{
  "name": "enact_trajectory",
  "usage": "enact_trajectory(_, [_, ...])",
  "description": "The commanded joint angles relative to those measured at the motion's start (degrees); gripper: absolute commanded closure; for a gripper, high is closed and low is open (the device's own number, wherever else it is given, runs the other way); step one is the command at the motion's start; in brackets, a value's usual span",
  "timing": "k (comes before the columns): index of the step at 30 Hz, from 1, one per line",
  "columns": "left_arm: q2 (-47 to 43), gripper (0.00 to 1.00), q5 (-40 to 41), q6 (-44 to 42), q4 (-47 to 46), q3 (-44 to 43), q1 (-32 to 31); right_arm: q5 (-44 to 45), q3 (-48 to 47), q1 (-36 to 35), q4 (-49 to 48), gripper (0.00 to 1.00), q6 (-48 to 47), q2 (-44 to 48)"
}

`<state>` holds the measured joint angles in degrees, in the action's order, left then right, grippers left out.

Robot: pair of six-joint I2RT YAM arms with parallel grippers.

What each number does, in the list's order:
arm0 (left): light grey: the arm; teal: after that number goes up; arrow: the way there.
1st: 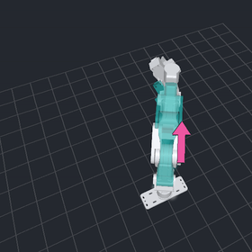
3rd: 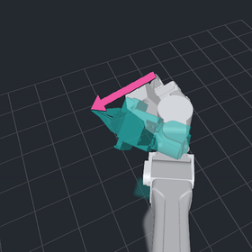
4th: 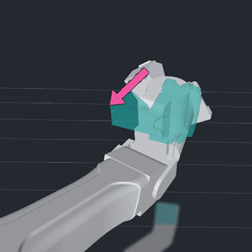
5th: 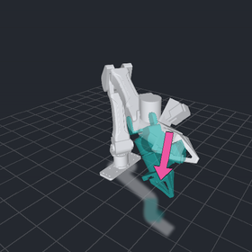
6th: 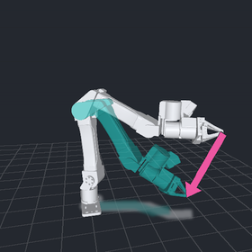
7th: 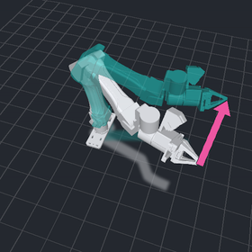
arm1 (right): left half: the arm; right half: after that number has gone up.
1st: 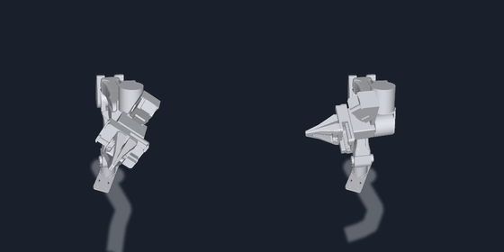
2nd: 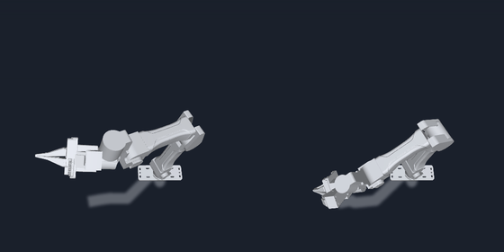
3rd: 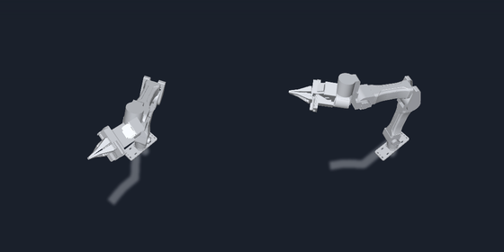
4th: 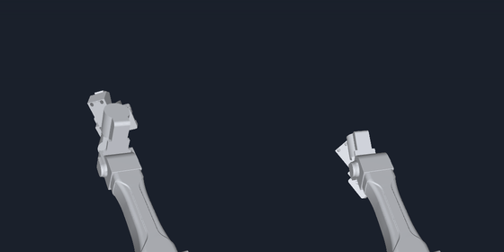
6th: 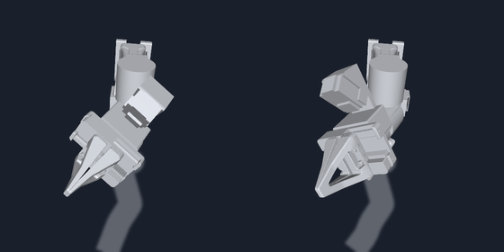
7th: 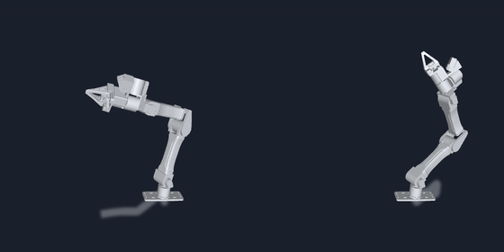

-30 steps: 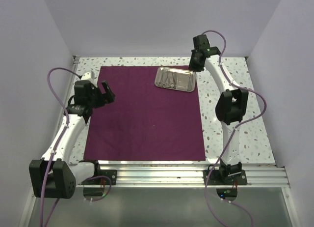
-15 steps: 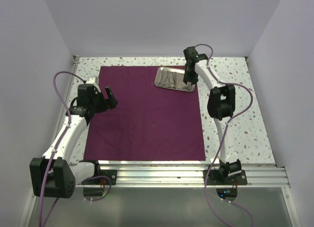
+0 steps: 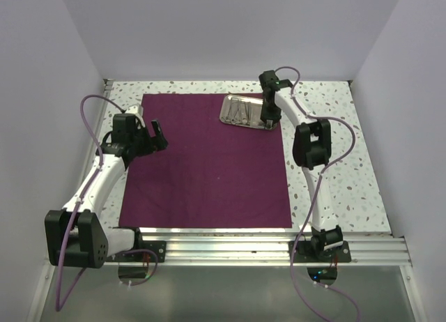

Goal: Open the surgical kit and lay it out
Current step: Pick up the medical item from the container.

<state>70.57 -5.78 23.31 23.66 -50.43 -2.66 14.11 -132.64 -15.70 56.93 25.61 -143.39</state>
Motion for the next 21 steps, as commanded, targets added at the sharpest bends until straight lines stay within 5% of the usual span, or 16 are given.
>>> enact_trajectory(1, [0.6, 0.00, 0.1, -2.6, 1.1, -2.9, -0.2, 1.5, -2.3, 0.1, -0.1, 0.64, 0.8, -1.8])
enact_trajectory(15, [3.3, 0.00, 1.2, -2.9, 1.7, -5.4, -0.2, 0.0, -5.4, 0.1, 0.6, 0.80, 1.4, -6.7])
enact_trajectory(18, [3.4, 0.00, 1.5, -2.9, 1.7, -5.3, -0.2, -0.6, -3.2, 0.1, 0.1, 0.97, 1.9, -6.5])
enact_trajectory(21, [3.4, 0.00, 1.7, -3.0, 1.7, -5.3, -0.2, -1.2, -1.1, 0.1, -0.7, 1.00, 2.0, -6.0])
